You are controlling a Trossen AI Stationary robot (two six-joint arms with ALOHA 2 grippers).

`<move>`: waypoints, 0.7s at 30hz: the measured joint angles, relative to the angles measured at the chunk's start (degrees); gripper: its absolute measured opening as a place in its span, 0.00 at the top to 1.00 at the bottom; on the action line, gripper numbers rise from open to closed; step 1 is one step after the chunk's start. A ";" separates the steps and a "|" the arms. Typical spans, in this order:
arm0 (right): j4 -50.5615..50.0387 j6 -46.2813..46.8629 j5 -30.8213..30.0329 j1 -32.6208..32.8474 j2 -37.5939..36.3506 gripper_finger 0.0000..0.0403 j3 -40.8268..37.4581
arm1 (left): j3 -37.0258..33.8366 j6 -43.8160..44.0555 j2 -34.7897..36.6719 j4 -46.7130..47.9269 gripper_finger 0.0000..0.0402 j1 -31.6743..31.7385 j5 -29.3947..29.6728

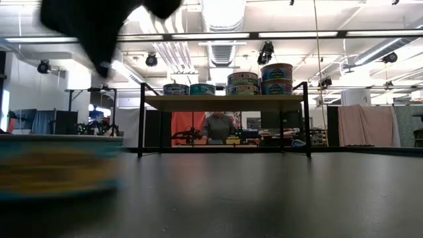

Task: Stack canned seafood by type on shelf
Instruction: Put the top yellow-blue tuna can on the shelf

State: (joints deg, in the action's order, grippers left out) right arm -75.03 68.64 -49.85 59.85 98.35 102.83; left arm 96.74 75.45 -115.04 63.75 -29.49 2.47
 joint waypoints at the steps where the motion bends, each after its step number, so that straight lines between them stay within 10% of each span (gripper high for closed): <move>1: 0.19 1.14 -1.40 -0.28 -0.09 0.98 -0.01 | 2.36 -0.78 0.00 1.25 1.00 0.32 2.12; 10: 2.05 3.54 -3.76 -0.97 -0.29 0.98 -0.02 | 7.24 -9.62 -0.04 16.97 1.00 -0.14 1.60; 21: 4.92 2.59 -3.77 -1.19 -0.29 0.98 -0.20 | -9.85 -7.86 -0.11 -7.32 1.00 -4.58 -2.16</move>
State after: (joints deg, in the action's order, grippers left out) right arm -70.11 71.23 -53.63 58.66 98.06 102.63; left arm 86.89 67.59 -115.15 56.43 -34.07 0.31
